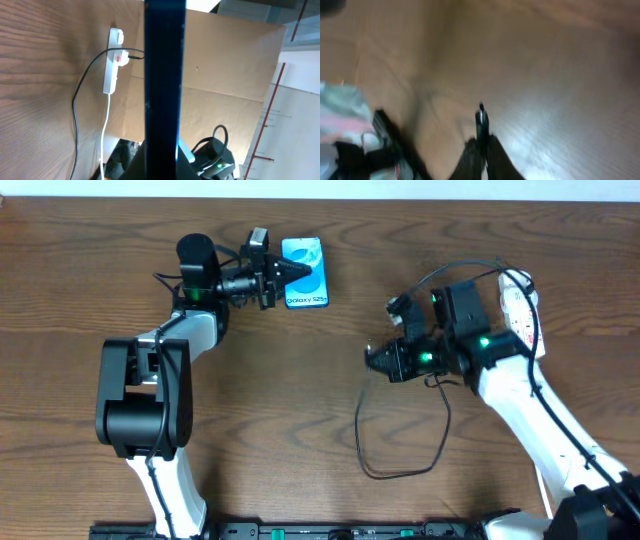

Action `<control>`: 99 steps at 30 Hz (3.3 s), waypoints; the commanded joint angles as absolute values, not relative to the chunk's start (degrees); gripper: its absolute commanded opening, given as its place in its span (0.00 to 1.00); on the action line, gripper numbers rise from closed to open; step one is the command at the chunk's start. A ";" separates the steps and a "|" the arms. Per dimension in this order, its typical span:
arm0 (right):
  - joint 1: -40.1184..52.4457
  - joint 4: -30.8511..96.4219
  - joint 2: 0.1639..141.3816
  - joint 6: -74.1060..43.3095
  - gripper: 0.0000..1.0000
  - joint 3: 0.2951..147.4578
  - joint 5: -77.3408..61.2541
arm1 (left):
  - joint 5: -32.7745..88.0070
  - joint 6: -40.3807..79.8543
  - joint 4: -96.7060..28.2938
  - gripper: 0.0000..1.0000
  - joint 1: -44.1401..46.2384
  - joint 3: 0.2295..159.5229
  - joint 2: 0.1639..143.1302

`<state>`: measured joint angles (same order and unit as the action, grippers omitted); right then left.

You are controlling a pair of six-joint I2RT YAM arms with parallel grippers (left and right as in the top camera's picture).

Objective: Plug charger to phone and switch on socket
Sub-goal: 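Lift the USB-C plug with the right gripper toward the phone's bottom port, then align the plug tip under the phone's bottom edge with the right gripper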

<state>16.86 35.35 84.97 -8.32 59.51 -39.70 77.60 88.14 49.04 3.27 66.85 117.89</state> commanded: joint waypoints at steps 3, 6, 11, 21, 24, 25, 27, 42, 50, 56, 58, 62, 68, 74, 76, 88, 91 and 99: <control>16.16 17.43 85.08 -11.99 0.01 49.43 -59.53 | 78.15 84.23 49.56 0.07 4.21 67.92 117.25; 16.58 10.68 86.50 -16.05 0.01 48.90 -62.72 | 77.71 84.27 49.54 0.07 4.27 67.92 117.25; 17.39 1.63 88.97 -22.79 0.01 48.90 -65.39 | 74.83 84.73 49.52 0.07 4.71 67.92 117.25; 17.78 -22.24 99.59 -47.53 0.01 48.90 -70.24 | 65.98 90.78 45.69 0.07 6.57 67.92 117.25; 17.78 -25.65 100.22 -53.80 0.01 48.90 -70.19 | 66.17 90.94 42.39 0.07 6.57 67.92 117.25; 17.85 -26.24 100.25 -55.24 0.01 48.90 -70.22 | 66.28 90.91 41.98 0.07 6.57 67.92 117.27; 18.02 -27.18 100.25 -58.39 0.01 48.90 -70.17 | 66.52 89.91 42.06 0.07 6.57 67.92 117.30; 18.85 -31.22 100.25 -67.92 0.01 48.90 -68.07 | 71.61 82.85 42.74 0.08 6.44 67.94 117.30; 18.85 -33.45 100.88 -64.55 0.01 48.90 -69.38 | 74.39 81.67 47.29 0.07 5.89 67.94 117.30; 18.87 -35.94 102.35 -62.04 0.01 48.90 -70.04 | 74.59 81.62 47.27 0.07 5.54 67.94 117.30; 19.07 -37.08 102.69 -60.93 0.01 48.90 -70.57 | 75.09 81.60 47.27 0.07 5.52 67.94 117.30; 20.38 -38.26 103.33 -57.63 0.01 48.93 -70.89 | 76.66 80.09 47.24 0.07 5.52 67.94 117.30; 20.56 -38.54 103.85 -55.61 0.01 48.97 -70.22 | 77.73 79.15 47.29 0.07 5.54 67.94 117.30; 20.56 -40.97 105.14 -55.66 0.01 49.01 -69.87 | 78.67 77.97 47.29 0.07 5.54 67.94 117.30; 20.56 -40.99 105.14 -55.66 0.01 49.01 -69.28 | 78.67 77.97 47.29 0.07 5.52 67.94 117.30; 19.97 -43.97 105.14 -56.95 0.01 49.01 -67.57 | 78.87 77.12 47.29 0.07 5.54 67.94 117.30; 19.90 -43.97 105.14 -56.97 0.01 49.01 -67.44 | 78.91 77.12 47.29 0.07 5.54 67.94 117.30; 19.86 -43.94 105.14 -56.97 0.01 49.01 -66.06 | 78.96 77.12 47.29 0.07 5.54 67.94 117.30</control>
<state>20.10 -43.77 104.86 -57.25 48.62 -67.09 77.69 78.13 46.59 5.72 66.85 117.89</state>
